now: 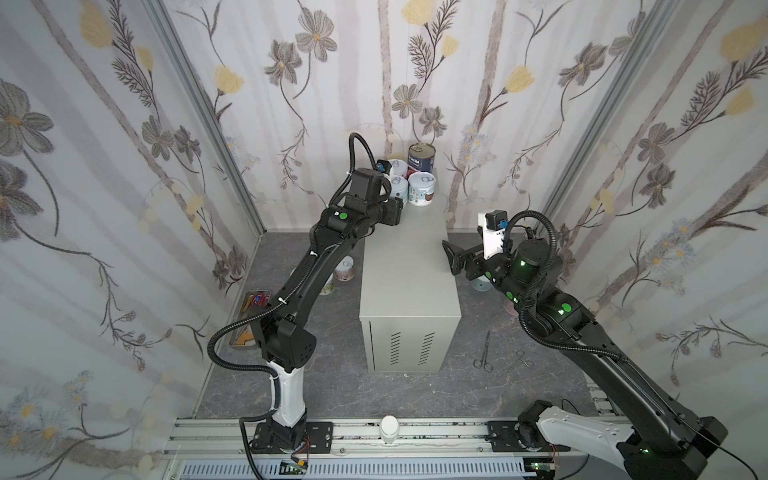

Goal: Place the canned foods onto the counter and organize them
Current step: 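Lower the teal can onto the cabinet top beside the other teal can, then open the left gripper and draw back while the right gripper lowers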

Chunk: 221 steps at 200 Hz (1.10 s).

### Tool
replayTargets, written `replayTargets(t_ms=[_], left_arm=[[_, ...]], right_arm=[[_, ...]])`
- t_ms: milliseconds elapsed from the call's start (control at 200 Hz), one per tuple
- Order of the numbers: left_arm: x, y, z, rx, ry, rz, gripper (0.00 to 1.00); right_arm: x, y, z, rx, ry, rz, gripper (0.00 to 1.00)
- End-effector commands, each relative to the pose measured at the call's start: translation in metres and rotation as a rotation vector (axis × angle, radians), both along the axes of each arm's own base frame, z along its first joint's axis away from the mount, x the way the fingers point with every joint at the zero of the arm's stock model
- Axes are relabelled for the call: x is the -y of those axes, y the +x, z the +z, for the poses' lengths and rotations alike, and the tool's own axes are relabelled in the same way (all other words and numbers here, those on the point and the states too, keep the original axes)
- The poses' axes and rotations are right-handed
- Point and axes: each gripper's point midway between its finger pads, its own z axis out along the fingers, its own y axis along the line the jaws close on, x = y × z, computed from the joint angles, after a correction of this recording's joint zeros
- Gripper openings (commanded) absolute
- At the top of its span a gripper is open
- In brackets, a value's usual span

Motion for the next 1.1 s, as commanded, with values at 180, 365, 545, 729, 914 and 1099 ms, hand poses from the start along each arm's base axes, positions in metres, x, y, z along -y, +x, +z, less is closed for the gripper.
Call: replayTargets(t_ms=[180, 365, 545, 729, 914, 1099], left_arm=[[-0.005, 0.005, -0.007, -0.019, 0.018, 0.020, 0.65], [-0.001, 0.003, -0.007, -0.028, 0.007, 0.000, 0.65], [0.008, -0.007, -0.005, -0.038, -0.003, -0.052, 0.67], [0.012, -0.016, 0.001, -0.030, -0.004, -0.077, 0.71], [0.005, -0.022, 0.014, -0.003, -0.002, -0.054, 0.74], [-0.006, -0.027, 0.021, 0.011, 0.020, -0.026, 0.77]], right_arm=[[-0.001, -0.003, 0.011, 0.043, 0.009, 0.014, 1.00], [-0.001, -0.001, 0.009, 0.044, 0.002, 0.011, 1.00], [-0.003, 0.005, 0.002, 0.034, -0.014, 0.002, 1.00], [-0.006, 0.009, -0.002, 0.030, -0.017, 0.008, 1.00], [-0.007, 0.013, -0.003, 0.028, -0.020, 0.008, 1.00], [-0.009, 0.017, -0.002, 0.030, -0.021, 0.009, 1.00]])
